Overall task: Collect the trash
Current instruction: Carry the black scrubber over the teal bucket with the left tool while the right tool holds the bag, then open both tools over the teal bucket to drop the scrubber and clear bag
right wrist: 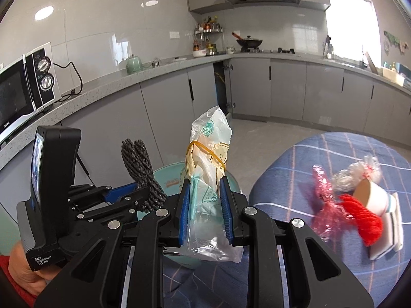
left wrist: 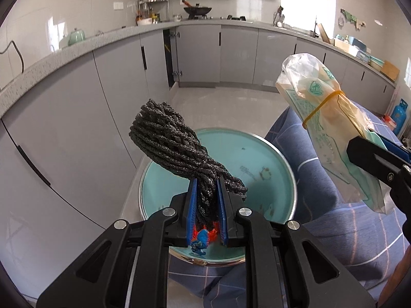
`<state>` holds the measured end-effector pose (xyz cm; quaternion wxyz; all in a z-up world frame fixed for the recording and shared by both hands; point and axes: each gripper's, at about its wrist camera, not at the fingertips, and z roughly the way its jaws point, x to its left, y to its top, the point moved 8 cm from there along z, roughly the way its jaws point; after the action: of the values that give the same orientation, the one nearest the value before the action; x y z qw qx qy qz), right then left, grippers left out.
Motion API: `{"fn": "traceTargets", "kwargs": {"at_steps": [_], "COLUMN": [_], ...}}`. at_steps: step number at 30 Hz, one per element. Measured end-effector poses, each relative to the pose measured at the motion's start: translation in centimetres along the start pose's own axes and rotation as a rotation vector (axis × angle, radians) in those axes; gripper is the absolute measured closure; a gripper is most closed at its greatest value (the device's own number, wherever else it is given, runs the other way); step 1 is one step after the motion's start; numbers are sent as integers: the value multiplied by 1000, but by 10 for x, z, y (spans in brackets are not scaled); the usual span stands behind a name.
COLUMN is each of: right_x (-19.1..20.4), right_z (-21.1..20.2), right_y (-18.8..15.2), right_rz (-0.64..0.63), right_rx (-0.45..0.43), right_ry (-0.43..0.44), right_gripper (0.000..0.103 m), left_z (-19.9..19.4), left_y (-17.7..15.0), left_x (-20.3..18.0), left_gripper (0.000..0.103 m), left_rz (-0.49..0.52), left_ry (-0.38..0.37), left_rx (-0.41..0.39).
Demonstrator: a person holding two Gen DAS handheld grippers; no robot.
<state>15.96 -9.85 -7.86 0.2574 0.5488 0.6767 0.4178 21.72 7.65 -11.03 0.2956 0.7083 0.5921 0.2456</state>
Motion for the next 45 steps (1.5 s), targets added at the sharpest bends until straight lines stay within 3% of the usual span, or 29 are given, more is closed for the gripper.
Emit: {"fn": "traceTargets", "kwargs": {"at_steps": [21,23,25,27,28,29,39,45], "right_x": [7,9,10,6,4,0,-26,-39], "right_z": [92,99,103,101,99,96,40,4], "right_y": [-25,-24,-26,-24,-24,-24,-16,-15], "right_rz": [69,63,52,59,65,73,105,86], "right_rx": [183,189,194,179,170,164,34,-32], "right_ry": [43,40,39,29,29,24,-36,-71], "right_gripper": [79,77,66,56,56,56,56,47], "left_z": [59,62,64,64,63,62,36,9], "left_y": [-37,-37,-39,-38,-37,-37,-20,-9], "left_x": [26,25,24,22,23,24,20,-1], "left_gripper": [87,87,85,65,47,44,43,35], "left_rz": [-53,-52,-41,-36,-39,-40,-49,-20], "left_ry": [-19,-27,-29,-31,-20,-14,48,80], "left_rx": [152,156,158,153,145,137,56,0]}}
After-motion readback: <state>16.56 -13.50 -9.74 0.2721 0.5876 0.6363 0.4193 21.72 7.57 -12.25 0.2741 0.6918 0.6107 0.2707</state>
